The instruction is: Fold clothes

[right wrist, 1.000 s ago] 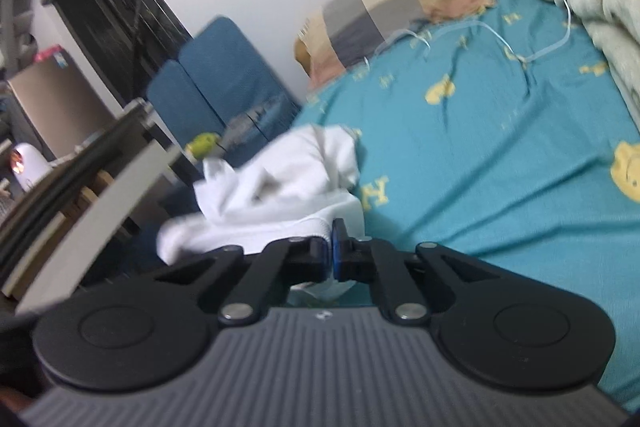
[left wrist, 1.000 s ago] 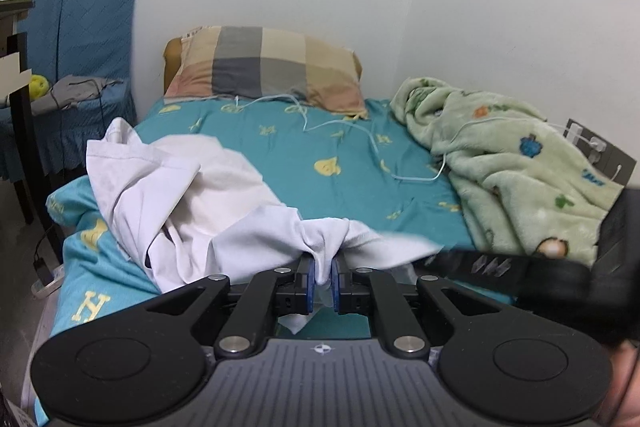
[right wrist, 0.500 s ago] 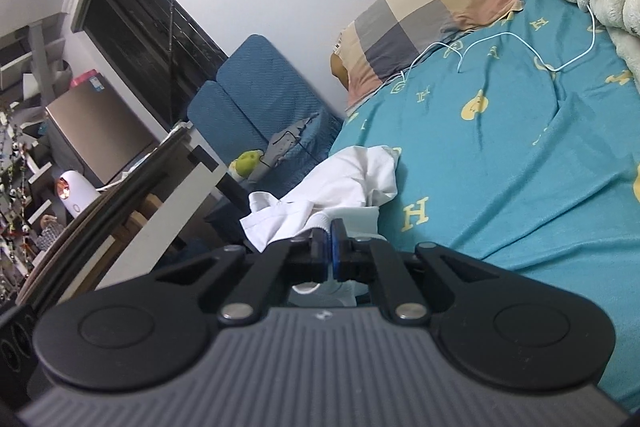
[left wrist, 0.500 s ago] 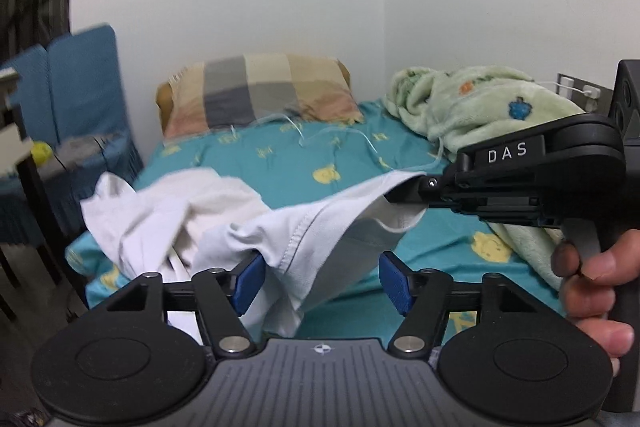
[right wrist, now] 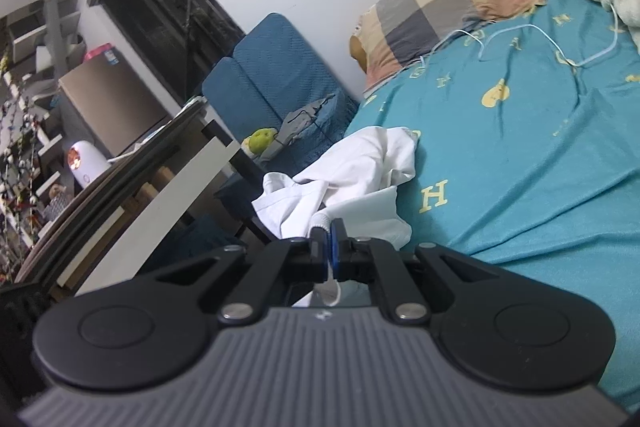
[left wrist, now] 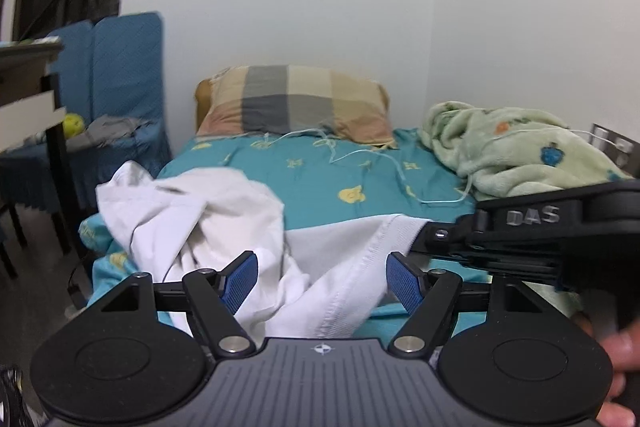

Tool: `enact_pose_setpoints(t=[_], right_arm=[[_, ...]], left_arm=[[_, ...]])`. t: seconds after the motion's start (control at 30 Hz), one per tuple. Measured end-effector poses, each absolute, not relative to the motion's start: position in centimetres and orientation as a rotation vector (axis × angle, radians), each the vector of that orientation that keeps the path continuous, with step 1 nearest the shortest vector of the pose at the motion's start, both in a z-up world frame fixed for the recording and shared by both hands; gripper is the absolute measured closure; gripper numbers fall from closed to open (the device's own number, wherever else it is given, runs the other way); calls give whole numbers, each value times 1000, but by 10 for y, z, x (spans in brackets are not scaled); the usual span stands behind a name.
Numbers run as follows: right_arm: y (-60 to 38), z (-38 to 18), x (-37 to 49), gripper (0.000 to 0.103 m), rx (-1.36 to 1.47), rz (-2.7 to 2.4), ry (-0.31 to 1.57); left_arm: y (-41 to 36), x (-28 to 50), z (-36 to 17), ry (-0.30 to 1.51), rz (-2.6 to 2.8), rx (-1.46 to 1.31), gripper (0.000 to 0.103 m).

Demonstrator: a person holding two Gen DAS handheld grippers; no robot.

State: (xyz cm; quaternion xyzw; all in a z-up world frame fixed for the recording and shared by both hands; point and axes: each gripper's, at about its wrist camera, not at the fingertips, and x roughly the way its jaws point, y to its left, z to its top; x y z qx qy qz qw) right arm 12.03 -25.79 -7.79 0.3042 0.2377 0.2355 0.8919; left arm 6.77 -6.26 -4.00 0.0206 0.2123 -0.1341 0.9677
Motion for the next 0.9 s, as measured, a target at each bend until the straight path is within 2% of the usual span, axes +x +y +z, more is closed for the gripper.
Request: enact_pose_setpoints(t=[0.33,0.5,0.9], right_arm=[[-264,-80,120,98,668,497,504],[-262,-76,116,99,641,495,485],[-259,-61,108,99,580,499,389]], left_arm=[[-77,74,-50,440,-277,82,27],[-64,86,-52,437,-158,-26,27],[-48,86,-47,424,18,-124,17]])
